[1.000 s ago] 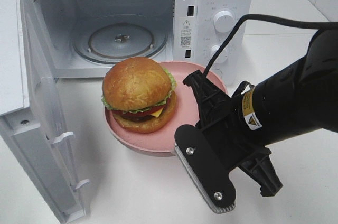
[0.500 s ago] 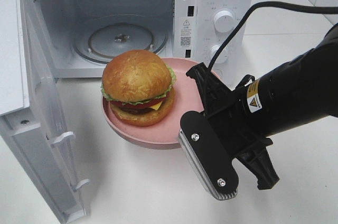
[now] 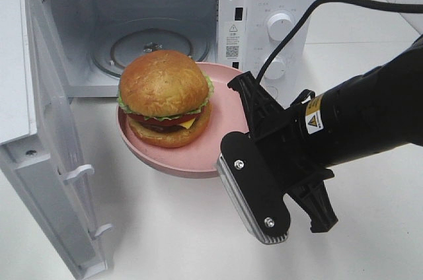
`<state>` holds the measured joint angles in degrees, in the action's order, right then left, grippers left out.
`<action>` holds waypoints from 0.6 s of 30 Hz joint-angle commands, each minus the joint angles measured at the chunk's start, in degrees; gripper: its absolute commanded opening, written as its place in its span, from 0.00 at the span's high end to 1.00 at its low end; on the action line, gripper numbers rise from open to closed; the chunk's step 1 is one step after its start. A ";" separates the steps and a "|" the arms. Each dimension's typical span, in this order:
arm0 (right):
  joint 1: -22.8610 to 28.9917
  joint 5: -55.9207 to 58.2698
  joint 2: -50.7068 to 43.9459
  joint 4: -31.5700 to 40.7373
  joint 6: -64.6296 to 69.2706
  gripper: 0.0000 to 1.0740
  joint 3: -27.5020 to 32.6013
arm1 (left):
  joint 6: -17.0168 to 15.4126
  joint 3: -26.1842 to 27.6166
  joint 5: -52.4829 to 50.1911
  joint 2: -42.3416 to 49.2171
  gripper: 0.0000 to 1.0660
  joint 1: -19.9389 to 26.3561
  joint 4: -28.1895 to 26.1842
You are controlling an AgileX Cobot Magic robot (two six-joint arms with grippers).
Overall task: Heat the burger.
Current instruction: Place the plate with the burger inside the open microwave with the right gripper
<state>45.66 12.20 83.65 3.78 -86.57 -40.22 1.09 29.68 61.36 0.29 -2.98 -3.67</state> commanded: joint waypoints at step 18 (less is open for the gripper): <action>-0.23 -4.64 8.82 -0.34 4.07 1.00 -10.94 | 0.11 -0.06 0.17 1.09 0.08 -0.29 -0.11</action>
<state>45.66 11.17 92.59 3.61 -82.56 -49.39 1.09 29.68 61.36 0.29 -2.98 -3.67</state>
